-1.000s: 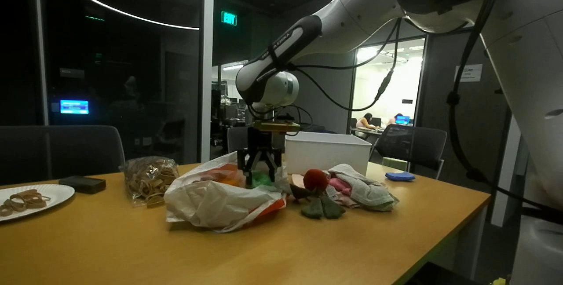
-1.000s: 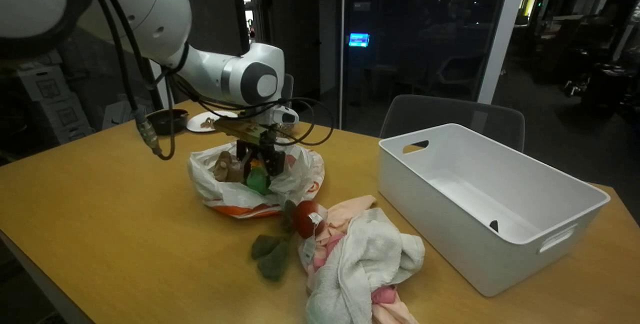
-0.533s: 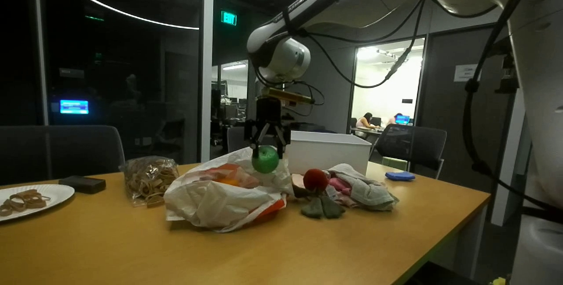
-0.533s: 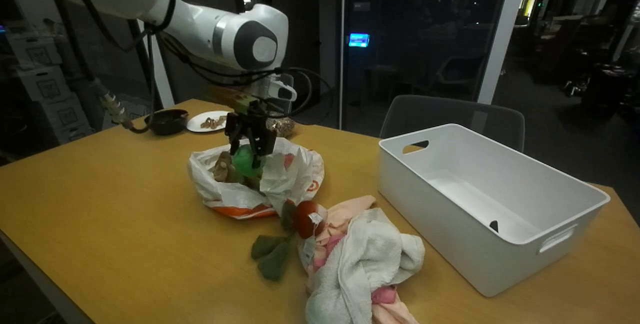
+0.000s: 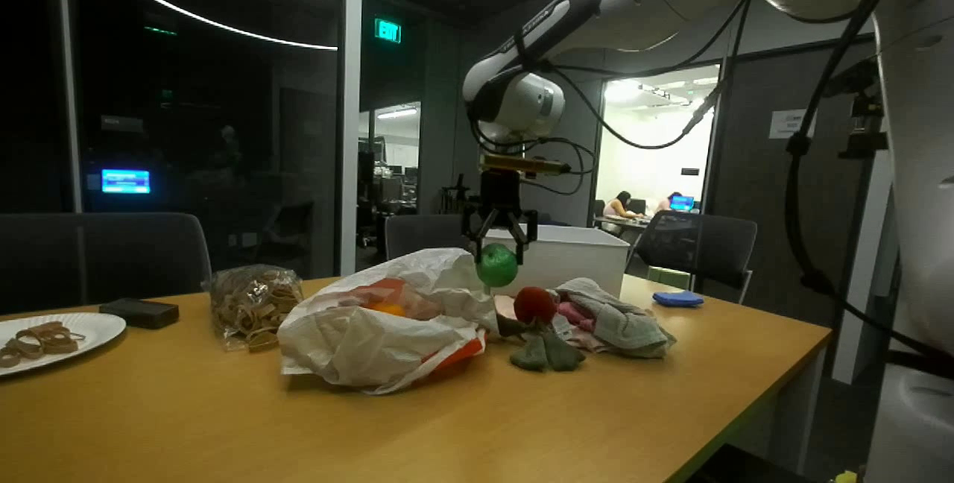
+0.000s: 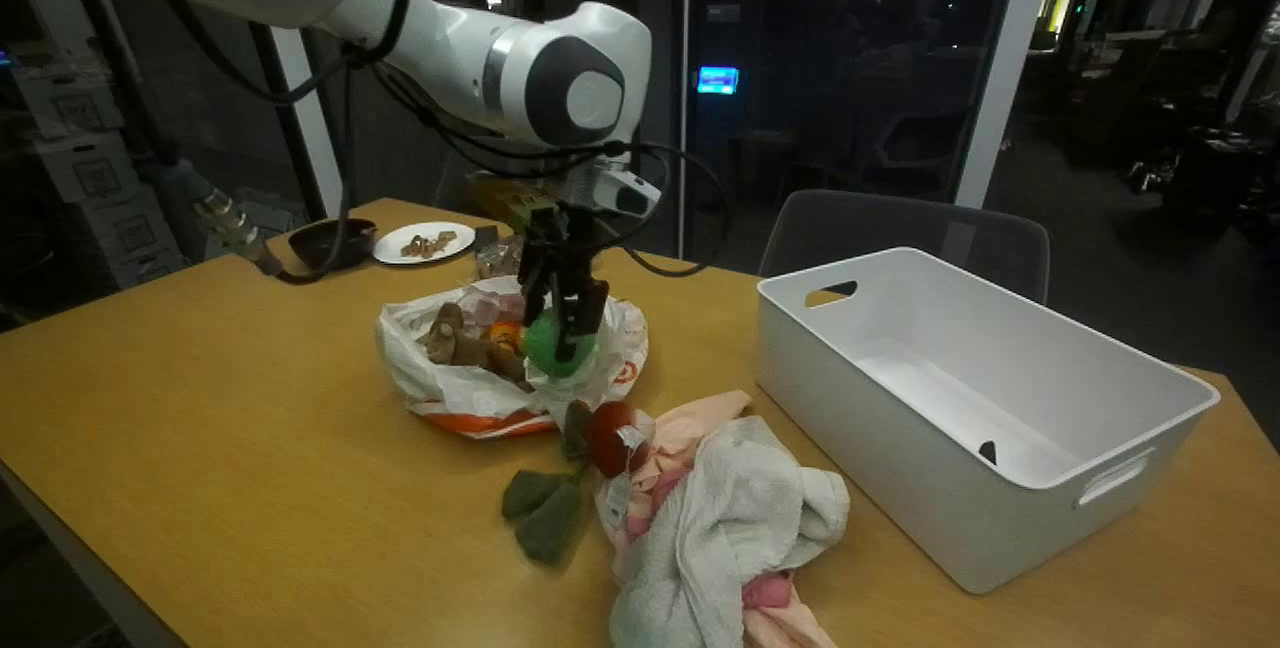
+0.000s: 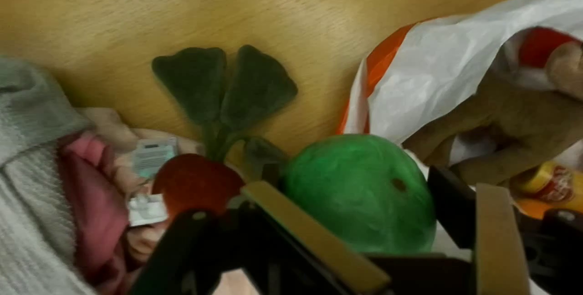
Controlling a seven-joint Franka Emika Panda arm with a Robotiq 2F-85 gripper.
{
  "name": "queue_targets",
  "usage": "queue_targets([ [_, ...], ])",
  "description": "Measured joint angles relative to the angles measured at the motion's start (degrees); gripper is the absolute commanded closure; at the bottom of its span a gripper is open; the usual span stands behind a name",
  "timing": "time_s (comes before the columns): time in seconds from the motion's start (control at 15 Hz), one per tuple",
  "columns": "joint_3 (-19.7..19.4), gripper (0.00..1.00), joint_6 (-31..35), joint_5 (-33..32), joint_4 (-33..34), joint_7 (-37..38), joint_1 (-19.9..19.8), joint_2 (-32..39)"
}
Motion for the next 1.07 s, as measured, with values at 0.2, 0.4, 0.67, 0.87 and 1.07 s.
queue_targets([
  [0.2,-2.67,0.42,4.51,-0.04,-2.79,3.62,-2.24,-0.78],
  [0.4,-4.24,0.00,10.62,-1.88,-4.71,6.59,-3.38,-0.76],
  [0.67,-3.21,0.00,14.82,-2.61,-5.91,5.82,-3.07,-0.77],
  [0.87,-0.85,0.00,14.92,-3.84,-6.28,3.63,-1.57,-0.70],
  [1.07,1.95,0.00,15.10,-7.26,-6.49,3.01,1.48,-0.16],
])
